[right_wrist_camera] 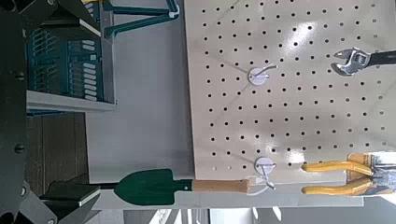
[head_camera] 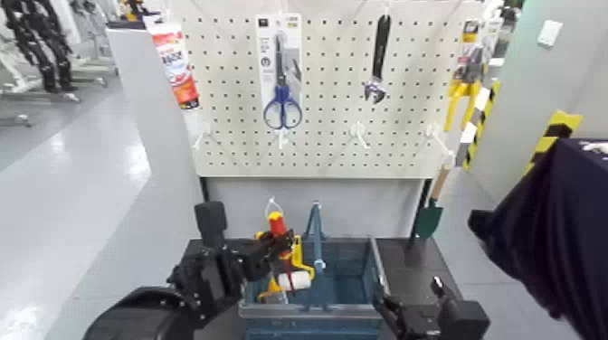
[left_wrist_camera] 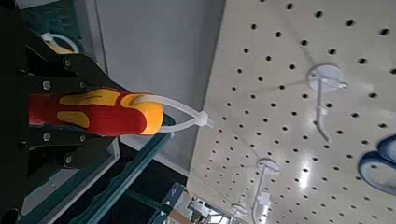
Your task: Put the red screwdriver into the crate.
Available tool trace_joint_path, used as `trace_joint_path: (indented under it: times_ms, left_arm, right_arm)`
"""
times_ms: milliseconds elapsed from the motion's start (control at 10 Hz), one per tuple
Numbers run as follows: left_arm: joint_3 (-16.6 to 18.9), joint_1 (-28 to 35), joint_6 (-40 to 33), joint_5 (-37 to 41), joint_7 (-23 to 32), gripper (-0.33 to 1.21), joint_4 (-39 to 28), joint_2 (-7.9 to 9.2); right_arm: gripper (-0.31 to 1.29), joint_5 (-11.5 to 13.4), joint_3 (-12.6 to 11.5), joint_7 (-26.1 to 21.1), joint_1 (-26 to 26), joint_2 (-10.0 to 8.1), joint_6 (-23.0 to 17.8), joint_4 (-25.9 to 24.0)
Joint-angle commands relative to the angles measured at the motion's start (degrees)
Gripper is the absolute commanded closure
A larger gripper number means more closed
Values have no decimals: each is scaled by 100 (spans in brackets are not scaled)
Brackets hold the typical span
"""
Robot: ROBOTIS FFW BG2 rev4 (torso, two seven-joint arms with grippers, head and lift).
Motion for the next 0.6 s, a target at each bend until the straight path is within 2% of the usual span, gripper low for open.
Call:
trace_joint_path:
  times_ms: [100,200,300,400,500,600]
  left_arm:
    - [-357,-126,-69,490,0,116,486,0]
    - [-428,-161,19,596,9,110,530,0]
    - [-419,-170,107,613,18,85,504,0]
    - [-384,-161,160,666,35,48,451,0]
    - [-357,-161,177,710,44,35,424,9]
    - [-296,-135,177,736,62,28,380,0]
  right_arm:
    - [14,-16,17,0,0,6,-7,8]
    - [14,-16,17,0,0,6,-7,8]
    - [14,-25,8,0,0,6,-16,8]
    - [14,-25,8,0,8,6,-16,8]
    - [14,-25,-1,0,8,6,-25,8]
    - [14,-33,-1,0,8,6,-25,8]
